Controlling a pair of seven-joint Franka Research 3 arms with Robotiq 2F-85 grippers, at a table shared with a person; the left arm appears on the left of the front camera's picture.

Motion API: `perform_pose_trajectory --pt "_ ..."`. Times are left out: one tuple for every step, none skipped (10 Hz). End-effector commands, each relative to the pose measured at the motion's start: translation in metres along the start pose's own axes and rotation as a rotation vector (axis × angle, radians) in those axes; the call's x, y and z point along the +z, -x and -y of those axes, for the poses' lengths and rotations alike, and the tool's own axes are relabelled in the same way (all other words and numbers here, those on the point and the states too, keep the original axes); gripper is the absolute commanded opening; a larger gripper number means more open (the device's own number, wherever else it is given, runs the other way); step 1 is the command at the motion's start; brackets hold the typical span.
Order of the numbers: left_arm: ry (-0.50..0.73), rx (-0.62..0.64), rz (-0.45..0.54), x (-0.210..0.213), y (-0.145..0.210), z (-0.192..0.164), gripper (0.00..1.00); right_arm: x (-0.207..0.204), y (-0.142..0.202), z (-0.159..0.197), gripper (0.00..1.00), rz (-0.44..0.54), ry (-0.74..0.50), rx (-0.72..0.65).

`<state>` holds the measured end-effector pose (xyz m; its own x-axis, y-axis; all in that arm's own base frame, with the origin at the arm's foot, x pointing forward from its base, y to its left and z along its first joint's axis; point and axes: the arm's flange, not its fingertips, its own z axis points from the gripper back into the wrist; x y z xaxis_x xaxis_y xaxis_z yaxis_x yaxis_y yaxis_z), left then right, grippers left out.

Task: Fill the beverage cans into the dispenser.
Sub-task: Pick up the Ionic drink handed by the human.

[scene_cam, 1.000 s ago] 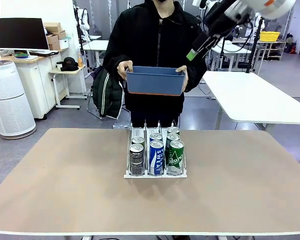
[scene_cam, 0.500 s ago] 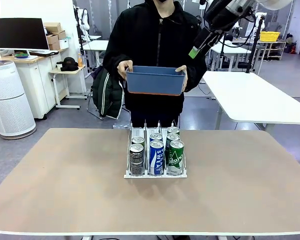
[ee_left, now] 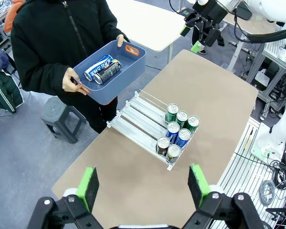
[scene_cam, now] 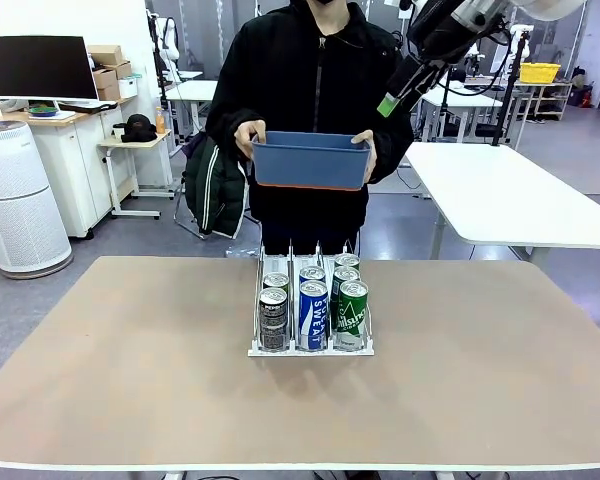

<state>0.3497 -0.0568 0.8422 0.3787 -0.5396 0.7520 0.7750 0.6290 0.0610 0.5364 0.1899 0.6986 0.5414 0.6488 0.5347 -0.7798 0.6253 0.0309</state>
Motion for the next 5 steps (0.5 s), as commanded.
perform_pose_trajectory --pt "0.009 0.015 0.015 0.001 0.0 0.0 1.0 0.02 0.006 -0.006 1.0 0.016 -0.03 -0.021" --pt "0.009 0.015 0.015 0.001 0.0 0.0 1.0 0.04 0.012 -0.018 1.0 0.036 -0.025 -0.031" --pt "0.009 0.015 0.015 0.001 0.0 0.0 1.0 0.054 0.015 -0.022 1.0 0.017 -0.048 -0.035" --pt "0.009 0.015 0.015 0.001 0.0 0.0 1.0 0.067 0.017 -0.025 1.0 0.004 -0.071 -0.052" --pt "0.009 0.015 0.015 0.001 0.0 0.0 1.0 0.077 0.018 -0.027 1.0 0.004 -0.063 -0.052"
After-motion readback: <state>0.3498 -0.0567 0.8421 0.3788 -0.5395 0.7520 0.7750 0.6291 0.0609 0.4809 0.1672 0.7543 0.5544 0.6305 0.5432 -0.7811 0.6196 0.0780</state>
